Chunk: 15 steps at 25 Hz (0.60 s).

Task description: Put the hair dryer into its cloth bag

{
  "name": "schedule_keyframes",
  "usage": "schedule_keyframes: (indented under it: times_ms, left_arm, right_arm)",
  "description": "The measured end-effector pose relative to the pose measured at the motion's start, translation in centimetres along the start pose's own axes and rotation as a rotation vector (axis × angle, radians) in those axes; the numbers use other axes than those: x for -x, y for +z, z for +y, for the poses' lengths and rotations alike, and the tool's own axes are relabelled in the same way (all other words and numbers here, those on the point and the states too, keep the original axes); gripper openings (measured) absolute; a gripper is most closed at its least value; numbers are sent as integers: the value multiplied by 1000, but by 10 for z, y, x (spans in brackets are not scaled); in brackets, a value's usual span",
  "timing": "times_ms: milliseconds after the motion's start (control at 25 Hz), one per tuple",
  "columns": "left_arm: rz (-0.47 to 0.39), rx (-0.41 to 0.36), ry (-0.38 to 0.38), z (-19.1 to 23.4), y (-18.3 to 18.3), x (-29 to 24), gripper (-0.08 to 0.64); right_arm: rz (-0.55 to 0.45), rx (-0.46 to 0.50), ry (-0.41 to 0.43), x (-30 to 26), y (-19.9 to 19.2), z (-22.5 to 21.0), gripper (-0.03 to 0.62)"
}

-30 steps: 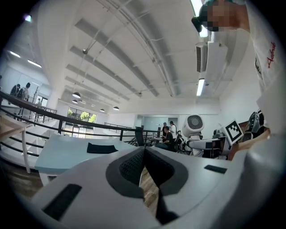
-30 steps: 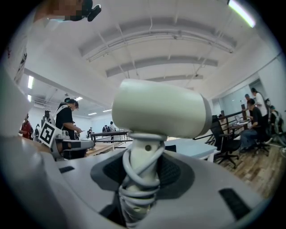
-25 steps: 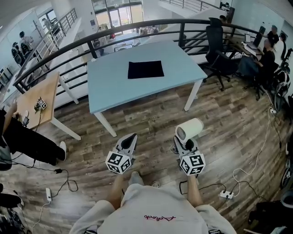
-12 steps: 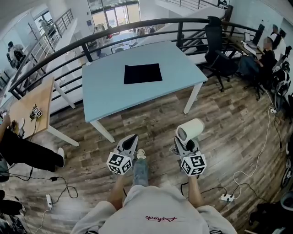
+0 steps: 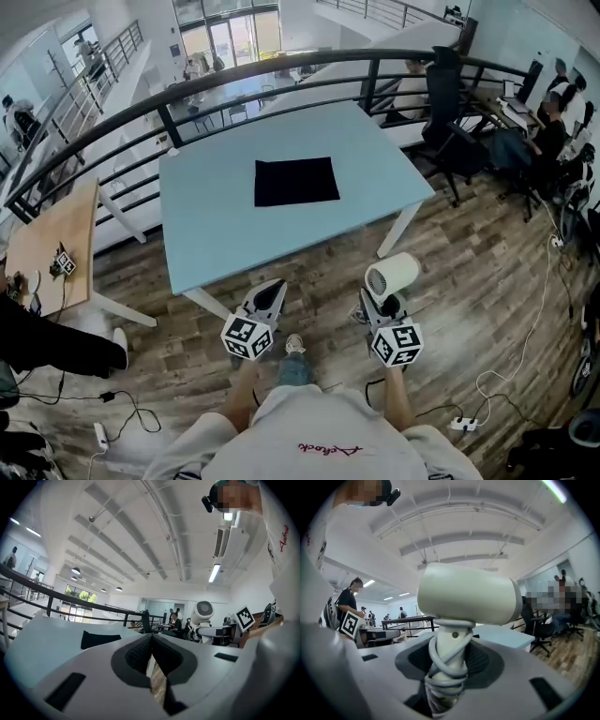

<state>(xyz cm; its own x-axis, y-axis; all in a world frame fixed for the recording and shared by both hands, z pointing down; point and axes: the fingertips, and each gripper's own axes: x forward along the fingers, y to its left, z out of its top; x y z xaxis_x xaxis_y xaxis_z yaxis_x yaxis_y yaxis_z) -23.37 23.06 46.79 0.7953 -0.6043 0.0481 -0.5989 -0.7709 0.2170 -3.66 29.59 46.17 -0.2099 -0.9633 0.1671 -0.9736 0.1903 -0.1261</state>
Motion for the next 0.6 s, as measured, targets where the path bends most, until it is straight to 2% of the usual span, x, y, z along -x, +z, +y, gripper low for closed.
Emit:
schedule_keyframes:
  times_ms: [280, 600]
  left_arm:
    - [-2, -3, -31, 81, 37, -67, 8]
    - [5, -13, -90, 135, 54, -127, 9]
  right_arm:
    - [-20, 14, -36, -98, 42, -20, 181]
    - [-44, 9, -79, -170, 61, -41, 181]
